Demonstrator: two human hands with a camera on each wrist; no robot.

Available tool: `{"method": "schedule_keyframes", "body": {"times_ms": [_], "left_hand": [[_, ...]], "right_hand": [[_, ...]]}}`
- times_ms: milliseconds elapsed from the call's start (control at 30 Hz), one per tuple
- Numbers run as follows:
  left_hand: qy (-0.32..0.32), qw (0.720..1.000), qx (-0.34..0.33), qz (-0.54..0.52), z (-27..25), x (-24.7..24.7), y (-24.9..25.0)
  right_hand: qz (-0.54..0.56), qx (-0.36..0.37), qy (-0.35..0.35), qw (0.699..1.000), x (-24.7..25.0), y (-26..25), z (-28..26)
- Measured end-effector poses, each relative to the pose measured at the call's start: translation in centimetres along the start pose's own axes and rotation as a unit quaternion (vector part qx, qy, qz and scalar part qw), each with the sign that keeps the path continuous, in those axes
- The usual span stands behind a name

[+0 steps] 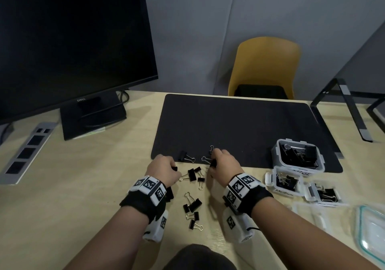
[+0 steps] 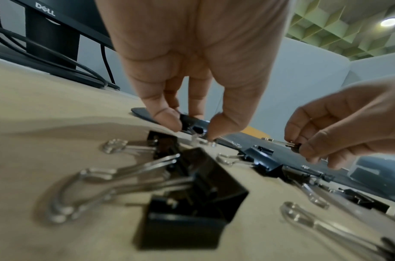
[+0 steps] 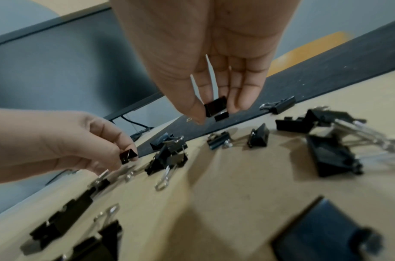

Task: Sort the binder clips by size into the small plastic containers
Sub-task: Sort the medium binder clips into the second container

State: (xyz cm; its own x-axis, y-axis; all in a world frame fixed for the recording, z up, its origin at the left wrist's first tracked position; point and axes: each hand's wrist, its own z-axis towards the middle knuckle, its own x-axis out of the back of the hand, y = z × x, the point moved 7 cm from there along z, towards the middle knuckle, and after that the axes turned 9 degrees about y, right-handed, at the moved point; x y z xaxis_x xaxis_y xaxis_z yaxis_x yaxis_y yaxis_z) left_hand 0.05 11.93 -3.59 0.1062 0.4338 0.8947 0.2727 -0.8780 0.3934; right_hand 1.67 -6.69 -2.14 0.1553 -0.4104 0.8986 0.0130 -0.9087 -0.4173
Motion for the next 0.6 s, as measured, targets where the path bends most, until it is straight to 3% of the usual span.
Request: {"method": "schedule_keyframes", "body": {"times_ms": [300, 600], "left_hand": [[0.006, 0.998, -0.028, -0.062, -0.9, 0.7, 2.0], [-0.014, 0.98, -0.105, -0.166, -3.4, 0.9, 9.4]], "right_hand": [[0.054, -0.025, 0.072, 0.996, 4.3, 3.6, -2.6], [0.058, -0.045, 0.095, 0.993, 8.5, 9.7, -4.9]]}}
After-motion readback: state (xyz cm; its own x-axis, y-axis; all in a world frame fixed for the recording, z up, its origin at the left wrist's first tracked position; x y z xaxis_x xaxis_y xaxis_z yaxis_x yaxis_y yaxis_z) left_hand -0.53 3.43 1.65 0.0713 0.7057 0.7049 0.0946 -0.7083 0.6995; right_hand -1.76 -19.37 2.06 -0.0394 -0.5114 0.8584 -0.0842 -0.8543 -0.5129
